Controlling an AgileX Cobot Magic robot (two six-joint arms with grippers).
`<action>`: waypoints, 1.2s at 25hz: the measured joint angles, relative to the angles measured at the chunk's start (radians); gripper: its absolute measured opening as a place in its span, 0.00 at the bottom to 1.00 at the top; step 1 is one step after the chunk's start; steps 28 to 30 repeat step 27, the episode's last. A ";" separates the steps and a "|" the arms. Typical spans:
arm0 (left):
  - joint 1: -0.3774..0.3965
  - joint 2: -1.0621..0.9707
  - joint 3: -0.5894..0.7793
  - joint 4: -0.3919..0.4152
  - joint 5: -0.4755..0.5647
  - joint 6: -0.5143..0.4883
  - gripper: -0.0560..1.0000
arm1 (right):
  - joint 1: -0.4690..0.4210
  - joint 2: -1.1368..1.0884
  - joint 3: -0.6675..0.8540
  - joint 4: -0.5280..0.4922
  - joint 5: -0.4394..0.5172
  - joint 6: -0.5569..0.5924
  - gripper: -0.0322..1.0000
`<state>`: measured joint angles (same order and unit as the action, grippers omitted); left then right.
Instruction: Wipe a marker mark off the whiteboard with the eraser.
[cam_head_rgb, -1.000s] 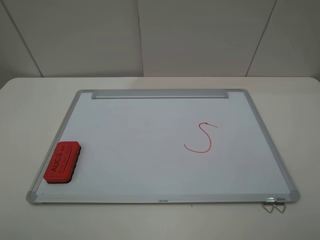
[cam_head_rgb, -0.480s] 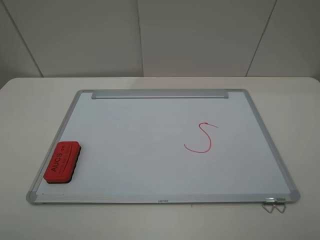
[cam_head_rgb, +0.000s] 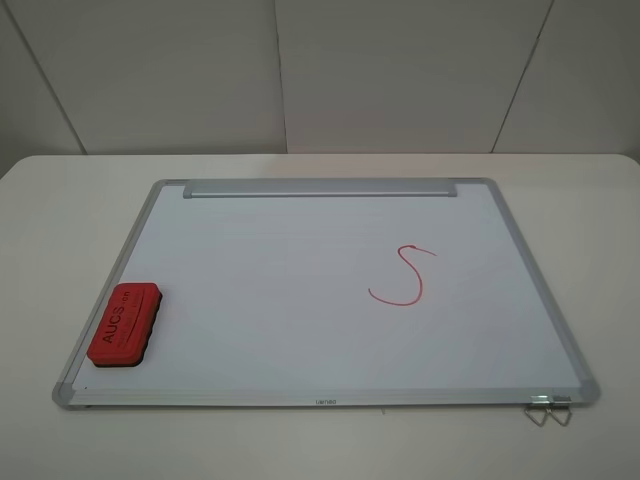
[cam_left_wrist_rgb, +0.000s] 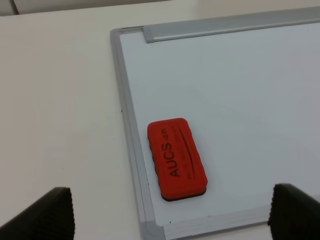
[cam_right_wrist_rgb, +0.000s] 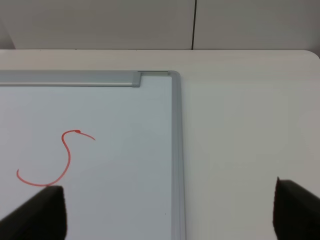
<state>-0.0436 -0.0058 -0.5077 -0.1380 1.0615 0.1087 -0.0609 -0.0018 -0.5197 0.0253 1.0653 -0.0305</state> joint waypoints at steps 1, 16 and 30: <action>0.004 0.000 0.000 0.000 0.000 0.000 0.79 | 0.000 0.000 0.000 0.000 0.000 0.000 0.72; 0.009 0.000 0.000 0.000 0.000 0.000 0.79 | 0.000 0.000 0.000 0.000 0.000 0.000 0.72; 0.010 0.000 0.000 0.000 0.000 0.000 0.79 | 0.000 0.000 0.000 0.000 0.000 0.000 0.72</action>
